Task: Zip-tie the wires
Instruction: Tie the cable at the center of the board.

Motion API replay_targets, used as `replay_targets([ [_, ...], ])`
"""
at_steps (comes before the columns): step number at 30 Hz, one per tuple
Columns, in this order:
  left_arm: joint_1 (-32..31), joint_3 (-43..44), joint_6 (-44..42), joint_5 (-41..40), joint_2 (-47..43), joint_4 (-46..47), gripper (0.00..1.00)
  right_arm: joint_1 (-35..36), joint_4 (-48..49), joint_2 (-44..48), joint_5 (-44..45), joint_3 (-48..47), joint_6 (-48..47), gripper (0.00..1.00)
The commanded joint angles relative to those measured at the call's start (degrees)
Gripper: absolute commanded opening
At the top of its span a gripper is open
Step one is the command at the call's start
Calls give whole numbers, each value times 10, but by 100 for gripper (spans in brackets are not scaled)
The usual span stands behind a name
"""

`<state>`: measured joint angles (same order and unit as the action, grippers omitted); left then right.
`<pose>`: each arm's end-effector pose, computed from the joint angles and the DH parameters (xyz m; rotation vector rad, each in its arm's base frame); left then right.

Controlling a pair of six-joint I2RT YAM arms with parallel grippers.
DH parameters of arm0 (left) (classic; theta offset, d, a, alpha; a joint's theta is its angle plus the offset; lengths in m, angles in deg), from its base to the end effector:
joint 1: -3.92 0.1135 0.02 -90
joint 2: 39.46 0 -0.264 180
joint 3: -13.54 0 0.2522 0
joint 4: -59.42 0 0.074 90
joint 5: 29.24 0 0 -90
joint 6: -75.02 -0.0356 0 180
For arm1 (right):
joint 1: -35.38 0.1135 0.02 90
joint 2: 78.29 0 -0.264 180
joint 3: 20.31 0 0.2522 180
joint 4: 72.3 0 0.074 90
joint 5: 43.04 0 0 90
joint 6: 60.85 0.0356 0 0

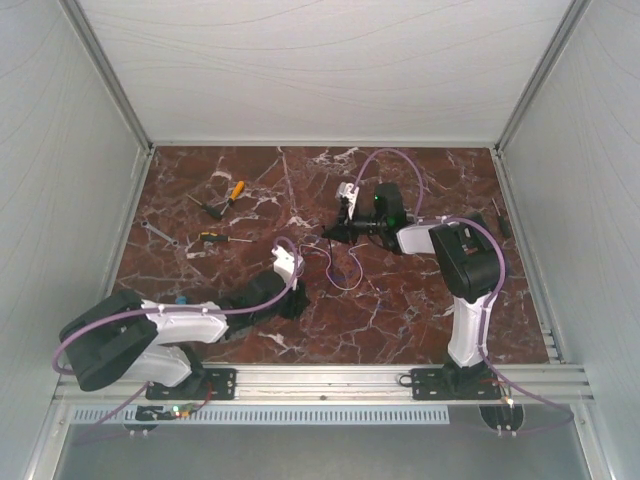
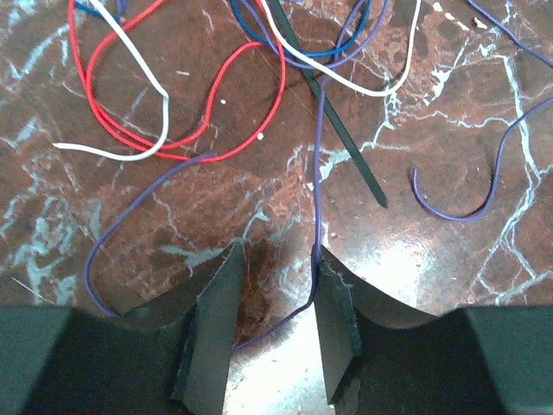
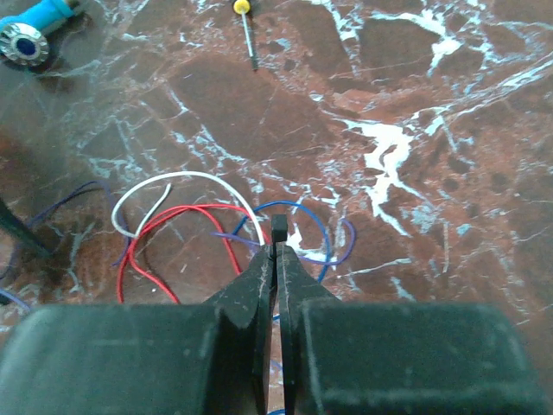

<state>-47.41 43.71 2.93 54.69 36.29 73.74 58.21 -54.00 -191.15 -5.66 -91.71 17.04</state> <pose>0.1436 -0.1734 0.1325 0.5625 2.0990 -0.5997 0.3572 0.1811 0.1522 -1.1276 1.5784 1.0215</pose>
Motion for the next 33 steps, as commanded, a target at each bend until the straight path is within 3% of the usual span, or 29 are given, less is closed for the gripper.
replay_targets([
  [1, 9, 20, -39, -1, 7, 55, 38, 5, 35, 17, -39, 14, 25, 0],
  [9, 10, -1, -71, 45, 15, 88, 38, 4, 85, 31, -42, 61, 88, 0],
  [14, 7, -32, -97, 59, 4, 133, 44, 6, 158, 37, -36, 102, 167, 0],
  [20, -30, -116, -212, 92, -8, 291, 60, 6, 205, 39, -25, 137, 206, 0],
  [25, -49, -171, -284, 140, -3, 412, 60, 6, 203, 35, -16, 145, 216, 0],
  [29, -53, -185, -337, 184, -27, 424, 58, 6, 194, 33, -12, 149, 216, 0],
  [33, -53, -185, -389, 204, 10, 459, 58, 6, 195, 34, -12, 154, 225, 0],
])
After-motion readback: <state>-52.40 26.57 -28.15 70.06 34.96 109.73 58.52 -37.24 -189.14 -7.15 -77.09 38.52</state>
